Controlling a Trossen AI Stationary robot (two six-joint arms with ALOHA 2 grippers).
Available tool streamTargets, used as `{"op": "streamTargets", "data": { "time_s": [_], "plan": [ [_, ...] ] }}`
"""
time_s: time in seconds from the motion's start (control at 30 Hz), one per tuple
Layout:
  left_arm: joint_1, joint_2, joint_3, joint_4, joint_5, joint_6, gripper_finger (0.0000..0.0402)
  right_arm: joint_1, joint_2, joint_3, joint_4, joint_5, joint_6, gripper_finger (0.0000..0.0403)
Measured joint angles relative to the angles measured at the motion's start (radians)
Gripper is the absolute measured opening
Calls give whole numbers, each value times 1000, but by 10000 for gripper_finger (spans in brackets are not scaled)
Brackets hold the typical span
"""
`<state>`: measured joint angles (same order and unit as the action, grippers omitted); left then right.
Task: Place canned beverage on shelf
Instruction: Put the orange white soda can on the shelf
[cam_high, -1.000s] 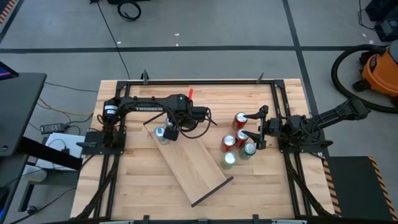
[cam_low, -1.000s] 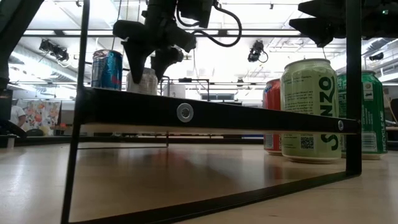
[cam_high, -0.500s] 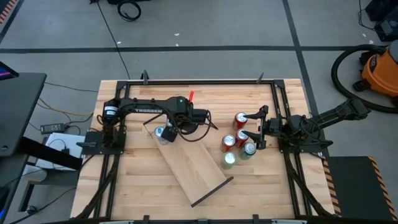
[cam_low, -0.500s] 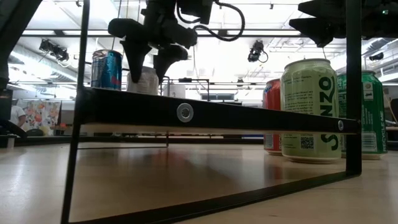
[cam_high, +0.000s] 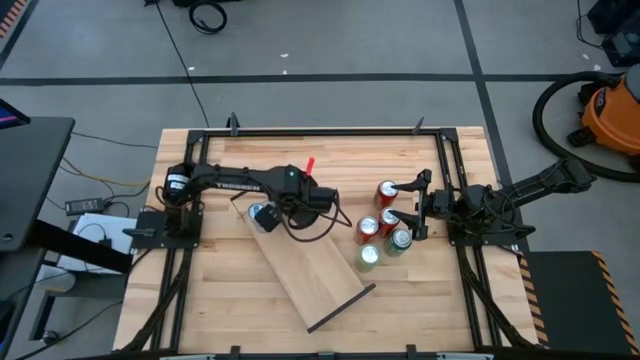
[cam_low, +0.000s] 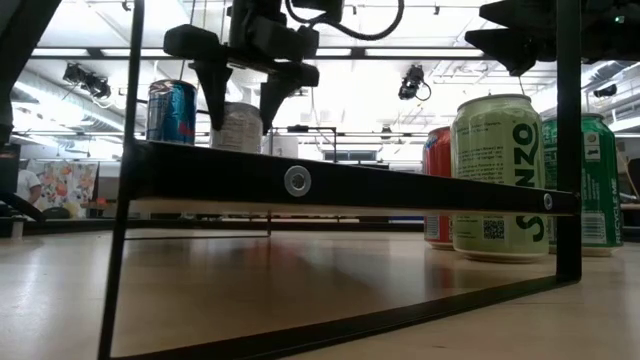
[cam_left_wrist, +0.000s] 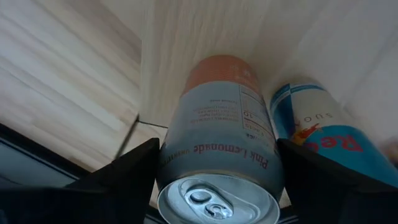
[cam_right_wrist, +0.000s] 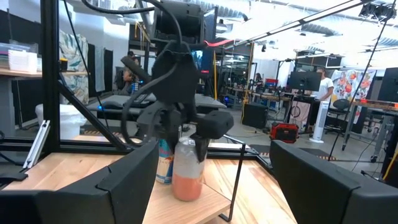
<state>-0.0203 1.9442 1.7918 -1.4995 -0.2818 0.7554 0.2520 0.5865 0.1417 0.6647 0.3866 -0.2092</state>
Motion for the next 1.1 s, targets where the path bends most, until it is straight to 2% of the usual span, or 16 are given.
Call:
{"op": "streamTargets", "data": {
  "time_s": [0.67, 1.1],
  "plan": [
    [1, 0, 0, 53, -18, 336, 302, 0, 0, 0, 0, -11, 0, 318],
    [1, -1, 1, 79, 26, 256, 303, 0, 0, 0, 0, -19, 0, 318]
  ]
}}
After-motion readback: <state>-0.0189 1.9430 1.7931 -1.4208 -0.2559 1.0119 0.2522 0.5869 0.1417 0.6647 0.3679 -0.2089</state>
